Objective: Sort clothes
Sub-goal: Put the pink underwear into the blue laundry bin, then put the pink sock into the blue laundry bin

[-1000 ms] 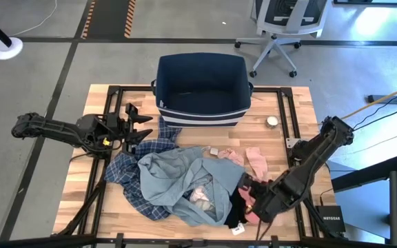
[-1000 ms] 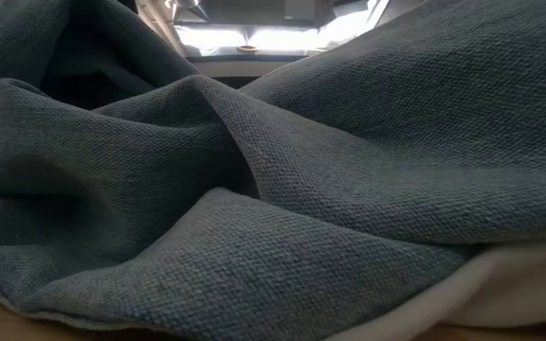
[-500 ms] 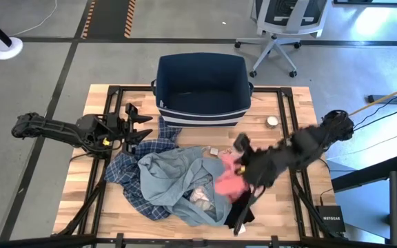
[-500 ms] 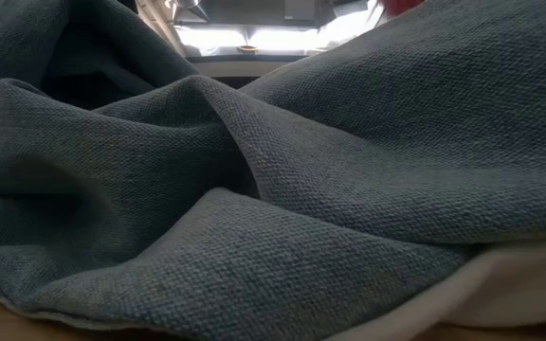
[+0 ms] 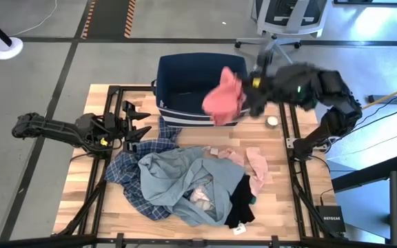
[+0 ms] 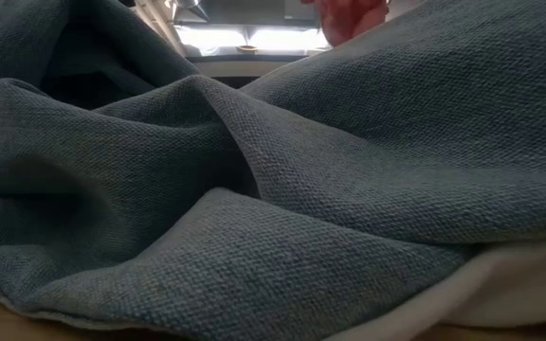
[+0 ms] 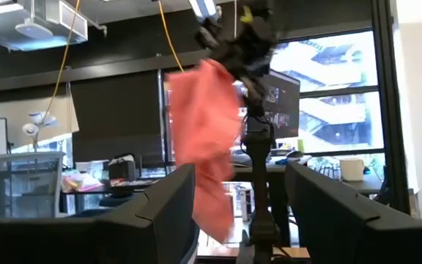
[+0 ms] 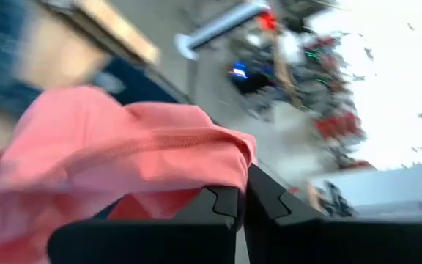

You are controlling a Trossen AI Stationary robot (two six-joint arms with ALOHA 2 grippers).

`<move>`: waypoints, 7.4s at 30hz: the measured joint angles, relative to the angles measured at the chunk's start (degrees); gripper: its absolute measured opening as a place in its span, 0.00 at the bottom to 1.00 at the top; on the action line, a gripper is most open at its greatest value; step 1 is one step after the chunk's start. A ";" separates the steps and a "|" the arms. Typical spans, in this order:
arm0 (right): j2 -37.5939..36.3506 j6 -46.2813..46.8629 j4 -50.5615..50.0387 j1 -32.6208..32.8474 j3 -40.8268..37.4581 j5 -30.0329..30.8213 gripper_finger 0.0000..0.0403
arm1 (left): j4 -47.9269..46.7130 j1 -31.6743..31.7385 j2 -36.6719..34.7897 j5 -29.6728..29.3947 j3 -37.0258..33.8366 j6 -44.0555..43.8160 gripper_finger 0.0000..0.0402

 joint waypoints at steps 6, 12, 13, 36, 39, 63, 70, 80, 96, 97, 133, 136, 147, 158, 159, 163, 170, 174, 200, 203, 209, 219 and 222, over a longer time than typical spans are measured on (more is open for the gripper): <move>0.90 -4.67 7.49 -11.79 0.04 -3.27 0.03 | 0.33 -0.15 -0.01 -0.07 0.00 0.09 0.52; 4.73 -3.56 5.72 -18.66 0.02 -11.01 0.03 | 0.49 -0.15 0.00 -0.07 0.00 1.44 0.52; 5.57 -3.33 5.45 -19.03 0.02 -11.14 0.03 | 0.52 -0.15 0.00 -0.07 0.00 1.44 0.52; 10.64 8.35 -1.02 -19.46 0.61 -10.67 0.48 | -0.43 -0.13 0.00 0.13 0.00 -1.55 0.52; 8.68 8.67 -3.14 -19.48 0.94 -8.00 0.52 | -0.37 -0.13 0.00 0.13 0.00 -2.06 0.52; 6.17 17.77 -22.90 -16.76 0.62 -13.37 0.54 | -1.05 -0.11 0.00 0.07 0.00 1.09 0.52; 1.87 22.70 -23.03 -5.21 0.44 -19.45 0.54 | -1.07 -0.11 0.00 0.04 0.00 1.42 0.52; 1.25 33.96 -22.99 15.29 -7.29 -16.63 0.54 | -0.91 -0.11 0.00 -0.04 0.00 0.83 0.52; 0.71 51.77 -22.70 28.62 -48.47 -22.93 0.54 | -0.24 -0.11 0.00 -0.02 0.00 0.98 0.52; 0.62 53.25 -22.19 29.10 -50.59 -24.20 0.54 | -0.22 -0.11 -0.01 -0.02 0.00 0.98 0.52; 0.61 68.32 15.81 31.36 -89.04 -29.40 0.54 | 0.10 -0.11 0.00 -0.02 0.00 0.91 0.52; 0.81 68.07 11.61 31.49 -87.66 -29.37 0.54 | 0.11 -0.11 0.00 -0.02 0.00 0.98 0.52; 0.81 64.62 3.75 31.49 -82.20 -25.49 0.17 | 0.10 -0.11 0.00 -0.01 0.00 0.98 0.52; 0.81 61.86 -1.65 31.49 -80.12 -25.99 0.03 | 0.11 -0.11 -0.02 -0.01 0.00 1.00 0.52; 0.81 61.63 -2.95 31.52 -79.00 -25.50 0.02 | 0.11 -0.11 0.00 -0.02 0.00 1.00 0.52; 0.81 60.86 -9.41 31.53 -72.41 -20.84 0.03 | 0.11 -0.11 0.00 0.00 0.00 1.00 0.52; 0.79 60.33 -21.05 31.51 -57.62 -8.67 0.01 | 0.12 -0.11 0.00 -0.01 0.00 1.00 0.52; 0.45 58.14 -22.71 31.42 -50.54 -1.71 0.03 | 0.13 -0.11 0.00 0.00 0.00 1.00 0.52; 0.11 6.36 1.72 3.43 -22.56 23.28 0.03 | 0.20 -0.09 0.00 -0.02 0.00 1.39 0.52; 0.11 1.07 8.25 -1.36 -22.58 19.81 0.03 | 0.20 -0.11 -0.02 -0.02 0.00 1.45 0.52; 0.71 0.22 13.20 -10.17 -22.56 8.77 0.03 | 0.18 -0.11 -0.02 -0.02 0.00 1.46 0.52; 1.94 5.12 10.45 -15.46 -23.15 1.21 0.04 | -0.71 -0.11 -0.02 0.38 0.00 0.33 0.52; 1.95 6.45 8.96 -15.44 -23.15 -0.99 0.10 | -1.23 -0.11 -0.02 0.63 0.00 -0.08 0.52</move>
